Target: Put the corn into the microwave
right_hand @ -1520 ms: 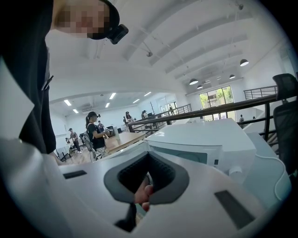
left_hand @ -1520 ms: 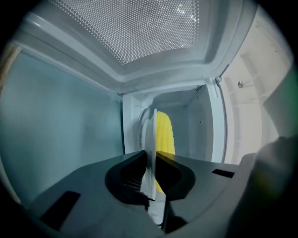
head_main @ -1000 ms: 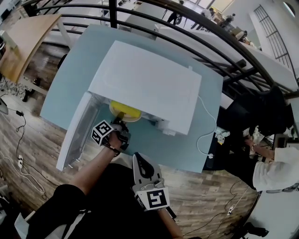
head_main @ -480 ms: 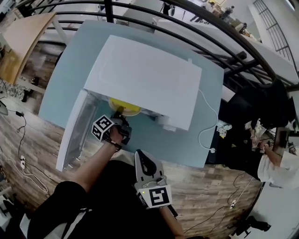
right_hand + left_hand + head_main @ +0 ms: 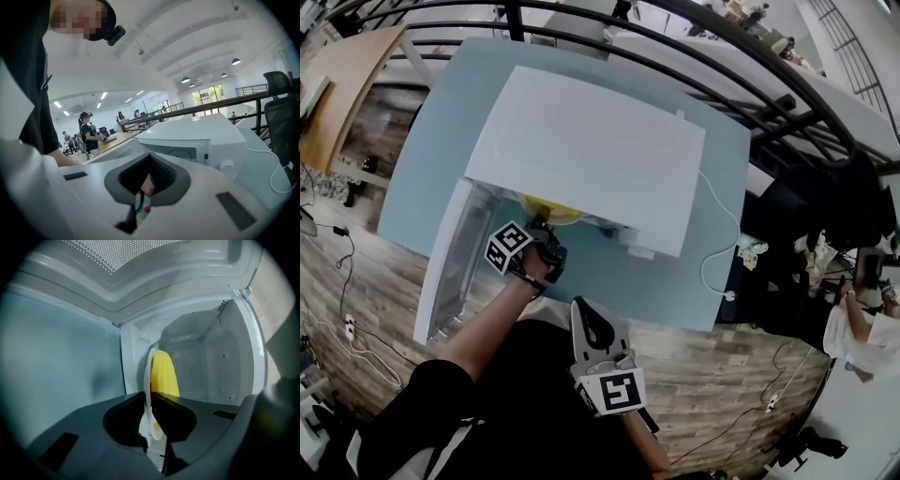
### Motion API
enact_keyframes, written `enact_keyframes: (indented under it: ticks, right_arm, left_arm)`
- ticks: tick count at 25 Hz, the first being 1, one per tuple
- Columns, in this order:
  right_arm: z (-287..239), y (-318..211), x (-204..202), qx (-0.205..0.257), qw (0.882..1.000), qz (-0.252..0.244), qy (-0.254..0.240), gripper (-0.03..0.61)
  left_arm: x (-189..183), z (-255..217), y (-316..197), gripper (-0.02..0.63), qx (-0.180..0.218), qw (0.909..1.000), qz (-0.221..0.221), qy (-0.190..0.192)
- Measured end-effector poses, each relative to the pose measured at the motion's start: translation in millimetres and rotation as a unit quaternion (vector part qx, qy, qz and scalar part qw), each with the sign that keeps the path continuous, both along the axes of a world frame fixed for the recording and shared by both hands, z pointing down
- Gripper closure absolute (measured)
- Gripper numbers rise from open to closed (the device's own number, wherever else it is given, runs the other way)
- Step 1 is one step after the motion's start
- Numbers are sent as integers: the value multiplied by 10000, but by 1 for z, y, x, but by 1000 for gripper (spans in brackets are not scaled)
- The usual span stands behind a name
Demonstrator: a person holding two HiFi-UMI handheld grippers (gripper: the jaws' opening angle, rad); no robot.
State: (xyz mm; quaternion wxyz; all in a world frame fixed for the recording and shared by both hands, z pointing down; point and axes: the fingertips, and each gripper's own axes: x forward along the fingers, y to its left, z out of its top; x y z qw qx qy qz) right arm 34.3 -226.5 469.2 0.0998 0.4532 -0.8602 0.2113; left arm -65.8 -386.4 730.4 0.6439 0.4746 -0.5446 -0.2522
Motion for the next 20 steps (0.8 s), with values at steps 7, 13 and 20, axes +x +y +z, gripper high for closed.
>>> enact_keyframes:
  ticks: [7, 13, 20]
  right_arm:
    - [2, 0, 1, -11, 10000, 15, 2, 569]
    - [5, 2, 4, -61, 10000, 66, -29, 569]
    - [9, -1, 15, -37, 9996, 266, -17, 569]
  left_arm:
    - [3, 5, -1, 551, -143, 9994, 201, -223]
    - [8, 10, -1, 520, -233, 9990, 257, -264]
    - [12, 12, -5, 515, -329, 9990, 137, -276]
